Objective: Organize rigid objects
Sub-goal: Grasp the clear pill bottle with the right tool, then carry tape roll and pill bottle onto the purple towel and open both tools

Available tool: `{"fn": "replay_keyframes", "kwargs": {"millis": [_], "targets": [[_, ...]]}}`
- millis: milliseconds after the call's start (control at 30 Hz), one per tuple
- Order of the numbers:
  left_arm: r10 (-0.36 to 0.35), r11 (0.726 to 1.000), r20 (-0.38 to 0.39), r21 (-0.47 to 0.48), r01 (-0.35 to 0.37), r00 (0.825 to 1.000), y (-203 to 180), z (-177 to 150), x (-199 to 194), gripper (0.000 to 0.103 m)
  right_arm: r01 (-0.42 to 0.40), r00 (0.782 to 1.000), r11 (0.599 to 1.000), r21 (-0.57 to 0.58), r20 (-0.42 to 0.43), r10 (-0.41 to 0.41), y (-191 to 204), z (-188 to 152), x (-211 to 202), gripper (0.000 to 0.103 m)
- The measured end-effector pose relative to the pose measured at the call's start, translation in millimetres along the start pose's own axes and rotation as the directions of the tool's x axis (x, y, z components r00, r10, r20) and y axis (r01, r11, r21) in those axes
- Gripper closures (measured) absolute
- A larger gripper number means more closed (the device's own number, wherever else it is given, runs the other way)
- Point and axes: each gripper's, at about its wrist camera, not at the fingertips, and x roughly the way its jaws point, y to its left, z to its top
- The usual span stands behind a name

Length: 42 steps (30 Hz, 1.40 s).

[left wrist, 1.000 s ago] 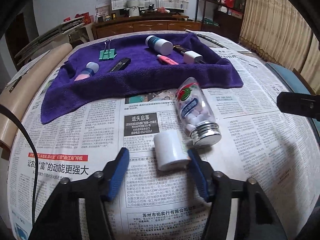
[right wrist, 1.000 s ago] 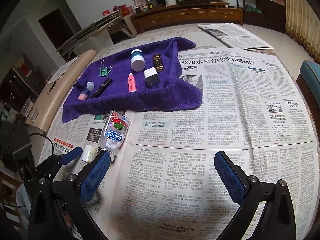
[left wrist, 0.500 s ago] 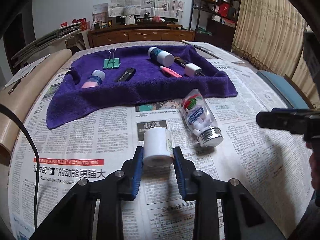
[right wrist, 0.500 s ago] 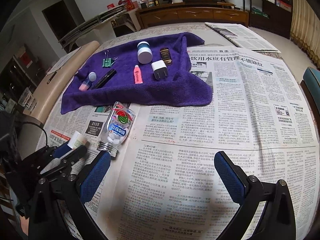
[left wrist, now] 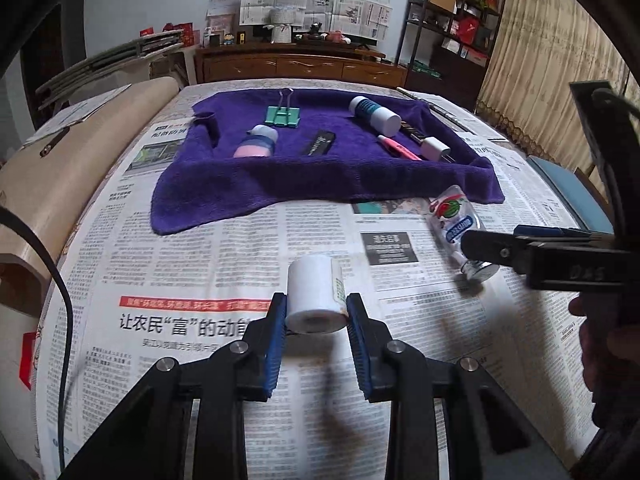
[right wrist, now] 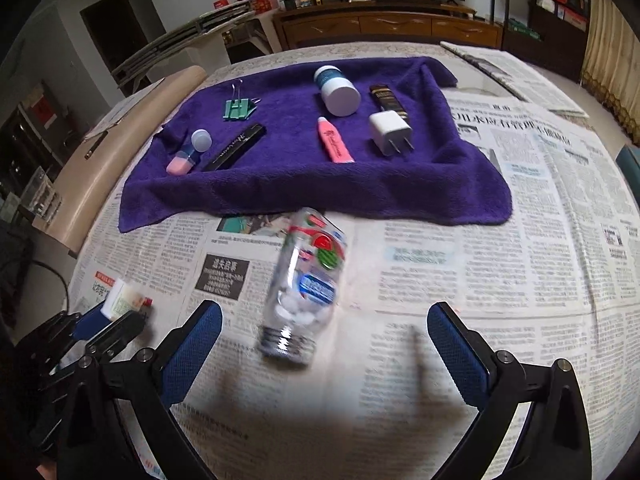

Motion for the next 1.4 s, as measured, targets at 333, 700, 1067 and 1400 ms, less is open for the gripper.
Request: {"fn": "replay_keyframes", "kwargs": {"millis": [333, 700, 1067, 1400], "targets": [[-0.031, 0.999, 0.020, -0.010, 0.031, 0.999, 16, -2, -7, 0.075, 0.181, 0.983, 0.979, 0.092, 0.023, -0.183, 24, -4, 24, 0.012], [-0.097, 0.994, 0.031, -0.058, 0.098, 0.995, 32, -4, -10, 0.075, 0.187, 0.977, 0.980, 0.072, 0.085, -0.193, 26, -6, 17, 0.054], [-0.107, 0.992, 0.034, -0.066, 0.109, 0.994, 37, -5, -10, 0.075, 0.119, 0.990, 0.992, 0.031, 0.070, -0.121, 21, -2, 17, 0.061], [-0.112, 0.992, 0.036, -0.060, 0.114, 0.993, 40, 1, -8, 0.075, 0.084, 0.995, 0.996, 0.015, 0.059, -0.085, 5, -14, 2, 0.061]]}}
